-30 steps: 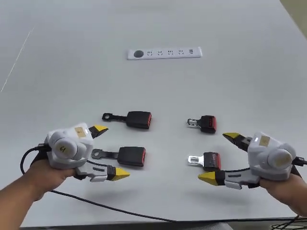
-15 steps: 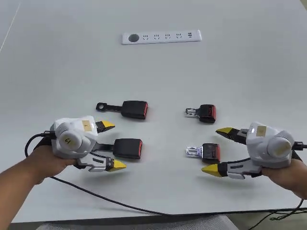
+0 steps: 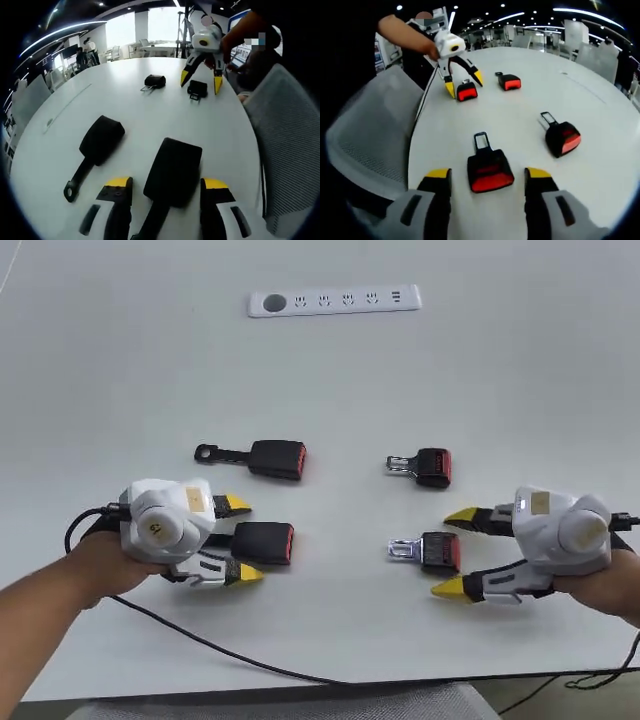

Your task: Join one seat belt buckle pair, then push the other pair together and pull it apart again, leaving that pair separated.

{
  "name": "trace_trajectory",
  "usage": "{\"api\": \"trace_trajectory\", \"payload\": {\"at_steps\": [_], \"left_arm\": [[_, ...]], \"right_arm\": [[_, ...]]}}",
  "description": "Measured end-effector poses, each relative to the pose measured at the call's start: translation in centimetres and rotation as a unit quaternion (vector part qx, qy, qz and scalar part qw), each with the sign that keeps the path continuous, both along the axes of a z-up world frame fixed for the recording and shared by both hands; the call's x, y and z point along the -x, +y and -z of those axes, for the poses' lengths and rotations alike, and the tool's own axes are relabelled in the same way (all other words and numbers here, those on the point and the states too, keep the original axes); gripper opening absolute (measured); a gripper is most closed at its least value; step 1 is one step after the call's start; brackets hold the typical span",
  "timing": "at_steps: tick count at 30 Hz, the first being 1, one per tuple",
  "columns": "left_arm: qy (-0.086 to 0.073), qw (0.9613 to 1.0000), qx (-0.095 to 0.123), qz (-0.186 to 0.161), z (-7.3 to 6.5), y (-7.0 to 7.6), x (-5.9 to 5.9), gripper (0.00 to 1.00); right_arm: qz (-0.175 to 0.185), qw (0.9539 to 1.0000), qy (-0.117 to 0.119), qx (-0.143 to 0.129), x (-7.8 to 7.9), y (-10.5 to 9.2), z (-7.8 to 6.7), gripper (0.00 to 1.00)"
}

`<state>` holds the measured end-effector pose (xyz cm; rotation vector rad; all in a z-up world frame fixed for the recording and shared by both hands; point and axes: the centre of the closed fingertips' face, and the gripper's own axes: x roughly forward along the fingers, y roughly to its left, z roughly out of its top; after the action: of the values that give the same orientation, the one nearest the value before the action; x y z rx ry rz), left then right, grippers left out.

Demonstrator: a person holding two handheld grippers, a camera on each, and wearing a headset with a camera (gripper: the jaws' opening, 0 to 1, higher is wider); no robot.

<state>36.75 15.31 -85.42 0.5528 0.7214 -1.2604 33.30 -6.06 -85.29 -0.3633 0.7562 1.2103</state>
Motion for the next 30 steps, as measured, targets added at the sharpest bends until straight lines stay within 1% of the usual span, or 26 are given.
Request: {"api": "trace_trajectory", "payload": {"at_steps": [1,2,3,4,5,6,8,9,13,14,17,19,20,22,23,30], "left_arm": [[0.002,1.0,0.0,0.008,0.0,-0.1,0.2,0.54],[0.0,0.9999,0.0,0.015,0.0,-0.2,0.2,0.51],[-0.001,0.9999,-0.002,0.014,0.0,-0.1,0.0,0.46],[0.008,1.0,-0.001,0.006,0.1,0.0,0.1,0.43],[-0.002,0.9998,0.005,0.017,0.0,-0.2,0.1,0.42],[0.002,0.9998,0.001,0.018,0.1,0.0,0.2,0.38],[-0.002,0.9995,-0.005,0.031,0.3,-0.2,0.4,0.38],[0.0,0.9995,-0.006,0.03,0.2,-0.2,0.4,0.37],[-0.004,0.9992,-0.006,0.038,0.3,-0.3,0.6,0.36],[-0.01,0.9985,-0.013,0.052,0.3,-0.4,0.7,0.36],[-0.008,0.9976,-0.017,0.066,0.0,-0.8,0.9,0.35],[-0.005,0.9967,-0.022,0.078,0.1,-0.9,0.9,0.35],[-0.008,0.9957,-0.025,0.089,0.1,-0.9,1.0,0.35],[-0.007,0.9946,-0.03,0.099,0.1,-0.8,1.0,0.35],[-0.005,0.9946,-0.029,0.099,0.1,-0.8,1.0,0.35],[-0.006,0.9945,-0.024,0.102,-0.3,-1.1,1.2,0.35]], "right_arm": [[-0.007,1.0,-0.003,0.002,0.0,0.0,0.1,0.56],[-0.018,0.9998,-0.006,0.008,0.2,0.1,0.1,0.52],[-0.019,0.9998,0.001,0.005,0.2,0.3,0.0,0.47],[-0.023,0.9997,-0.002,0.005,0.2,0.3,0.0,0.45],[-0.031,0.9994,-0.01,0.01,0.1,0.3,0.1,0.44],[-0.03,0.9995,-0.008,0.01,0.1,0.3,0.1,0.43],[-0.032,0.9994,-0.01,0.011,-0.1,0.3,0.0,0.37],[-0.041,0.9991,-0.012,0.007,0.0,0.3,0.0,0.37],[-0.047,0.9988,-0.015,0.005,0.2,0.3,-0.3,0.35],[-0.045,0.9989,-0.012,0.001,0.2,0.3,-0.5,0.35],[-0.046,0.9988,-0.011,-0.007,0.4,0.3,-0.7,0.35],[-0.052,0.9986,-0.012,-0.006,0.4,0.4,-0.8,0.34],[-0.053,0.9985,-0.01,-0.008,0.4,0.4,-0.9,0.34],[-0.056,0.9983,-0.013,-0.009,0.5,0.4,-0.9,0.34],[-0.056,0.9983,-0.012,-0.01,0.5,0.4,-0.9,0.34],[-0.052,0.9982,-0.01,-0.028,0.4,0.7,-0.9,0.34]]}}
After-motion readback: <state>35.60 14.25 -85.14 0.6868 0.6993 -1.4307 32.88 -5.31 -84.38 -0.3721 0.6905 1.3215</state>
